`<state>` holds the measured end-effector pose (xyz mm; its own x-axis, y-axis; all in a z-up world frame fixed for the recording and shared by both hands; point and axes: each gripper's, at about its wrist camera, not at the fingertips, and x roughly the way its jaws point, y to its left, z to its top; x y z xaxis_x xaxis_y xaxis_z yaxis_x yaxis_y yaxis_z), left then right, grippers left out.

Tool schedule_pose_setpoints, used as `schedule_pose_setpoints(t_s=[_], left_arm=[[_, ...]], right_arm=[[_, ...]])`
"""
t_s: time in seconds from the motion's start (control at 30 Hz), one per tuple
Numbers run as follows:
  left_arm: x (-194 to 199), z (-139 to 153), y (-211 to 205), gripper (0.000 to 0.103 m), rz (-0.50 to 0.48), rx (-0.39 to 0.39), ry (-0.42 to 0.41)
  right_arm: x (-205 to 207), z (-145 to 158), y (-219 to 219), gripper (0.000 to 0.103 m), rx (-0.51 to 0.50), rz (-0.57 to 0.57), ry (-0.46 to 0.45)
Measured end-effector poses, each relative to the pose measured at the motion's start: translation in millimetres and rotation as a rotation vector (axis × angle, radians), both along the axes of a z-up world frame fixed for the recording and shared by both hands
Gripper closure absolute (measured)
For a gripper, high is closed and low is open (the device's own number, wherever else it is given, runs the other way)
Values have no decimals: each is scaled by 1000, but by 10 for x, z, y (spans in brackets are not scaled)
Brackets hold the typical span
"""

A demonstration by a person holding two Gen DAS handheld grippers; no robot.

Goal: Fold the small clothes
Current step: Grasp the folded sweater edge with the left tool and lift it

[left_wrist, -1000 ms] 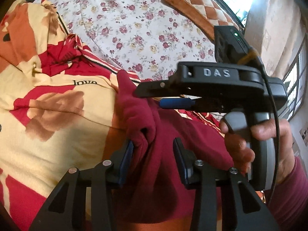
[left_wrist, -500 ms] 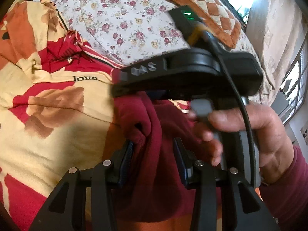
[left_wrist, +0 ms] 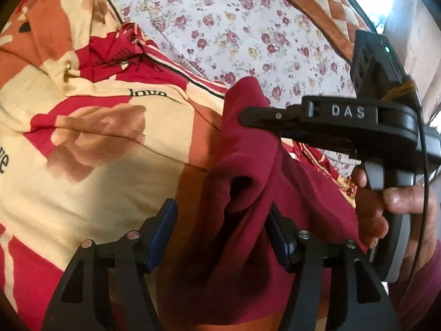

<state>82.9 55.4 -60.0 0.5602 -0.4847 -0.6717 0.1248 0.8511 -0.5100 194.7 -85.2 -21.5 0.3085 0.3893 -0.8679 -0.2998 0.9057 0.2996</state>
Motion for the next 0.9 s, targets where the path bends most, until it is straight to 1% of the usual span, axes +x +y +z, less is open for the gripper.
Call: schedule_pose_setpoints(t_s=[0.1, 0.6, 0.67, 0.73, 0.77, 0.8, 0.9], left_arm=[[-18, -1, -48, 61, -9, 39, -11], [1, -41, -99, 61, -23, 56, -5], [-6, -48, -109, 68, -40, 45, -5], [-7, -53, -118, 87, -49, 40, -8], [-8, -54, -127, 91, -57, 35, -11], [-17, -47, -133, 97, -62, 27, -14], [-50, -8, -129, 102, -53, 6, -26]], right_arm=[[9, -30, -50, 80, 22, -15, 13], [-3, -56, -49, 80, 29, -15, 20], [-2, -54, -51, 80, 26, -14, 19], [-8, -52, -54, 80, 25, -14, 17], [-1, -52, -48, 80, 27, -13, 17], [-7, -45, -52, 80, 26, -13, 16], [-37, -4, -75, 81, 29, -14, 7]])
